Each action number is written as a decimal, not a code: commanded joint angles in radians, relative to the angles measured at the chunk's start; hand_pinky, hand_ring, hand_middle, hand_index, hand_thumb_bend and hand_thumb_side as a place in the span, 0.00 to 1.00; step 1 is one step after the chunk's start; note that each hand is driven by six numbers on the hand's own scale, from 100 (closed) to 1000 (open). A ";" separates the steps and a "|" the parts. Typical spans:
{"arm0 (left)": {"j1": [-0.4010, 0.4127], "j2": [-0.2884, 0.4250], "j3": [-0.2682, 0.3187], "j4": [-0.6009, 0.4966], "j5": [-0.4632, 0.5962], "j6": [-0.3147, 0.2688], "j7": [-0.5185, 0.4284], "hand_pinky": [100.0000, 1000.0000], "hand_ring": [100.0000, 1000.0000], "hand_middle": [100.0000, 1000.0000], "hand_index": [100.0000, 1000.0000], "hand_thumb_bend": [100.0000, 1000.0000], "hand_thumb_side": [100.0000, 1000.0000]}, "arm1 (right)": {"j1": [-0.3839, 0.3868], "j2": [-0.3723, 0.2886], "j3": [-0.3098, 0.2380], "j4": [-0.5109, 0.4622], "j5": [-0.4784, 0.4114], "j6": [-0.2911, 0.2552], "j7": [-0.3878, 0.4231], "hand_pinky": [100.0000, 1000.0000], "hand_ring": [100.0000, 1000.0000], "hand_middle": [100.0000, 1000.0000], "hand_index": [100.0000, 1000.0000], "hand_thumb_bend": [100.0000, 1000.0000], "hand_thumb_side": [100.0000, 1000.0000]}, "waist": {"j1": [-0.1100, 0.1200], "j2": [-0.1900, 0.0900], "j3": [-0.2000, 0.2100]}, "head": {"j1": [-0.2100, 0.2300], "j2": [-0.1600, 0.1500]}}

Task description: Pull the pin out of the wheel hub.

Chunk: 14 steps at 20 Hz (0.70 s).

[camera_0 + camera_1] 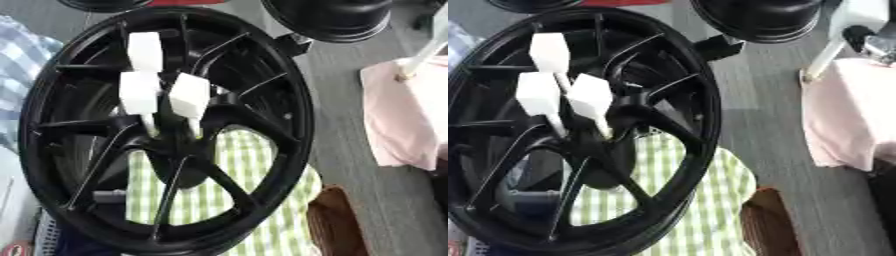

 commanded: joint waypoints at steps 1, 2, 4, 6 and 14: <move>-0.004 0.013 0.014 -0.018 -0.002 -0.001 0.008 0.69 0.60 0.58 0.76 0.00 0.73 | 0.046 0.020 -0.054 0.035 0.070 0.004 -0.045 0.86 0.70 0.53 0.67 0.03 0.23 | 0.002 -0.022 -0.004 | 0.010 0.000; -0.003 0.013 0.015 -0.018 -0.002 -0.001 0.008 0.69 0.60 0.58 0.76 0.00 0.73 | 0.065 0.034 -0.061 0.053 0.089 0.007 -0.051 0.87 0.73 0.60 0.71 0.07 0.28 | 0.003 -0.022 -0.005 | 0.012 0.000; -0.003 0.011 0.016 -0.018 -0.001 -0.001 0.010 0.69 0.60 0.58 0.76 0.00 0.73 | 0.091 0.061 -0.073 0.088 0.123 0.011 -0.054 0.88 0.76 0.68 0.76 0.10 0.31 | 0.004 -0.022 -0.006 | 0.018 0.001; -0.003 0.011 0.016 -0.018 0.000 0.000 0.011 0.69 0.60 0.58 0.76 0.00 0.73 | 0.110 0.084 -0.084 0.121 0.144 0.012 -0.051 0.91 0.83 0.78 0.84 0.15 0.34 | 0.005 -0.024 -0.005 | 0.020 -0.001; -0.003 0.011 0.017 -0.019 0.000 0.000 0.012 0.69 0.60 0.58 0.75 0.00 0.73 | 0.126 0.105 -0.097 0.163 0.176 -0.001 -0.034 0.96 0.94 0.90 0.90 0.29 0.07 | 0.005 -0.026 -0.005 | 0.022 -0.001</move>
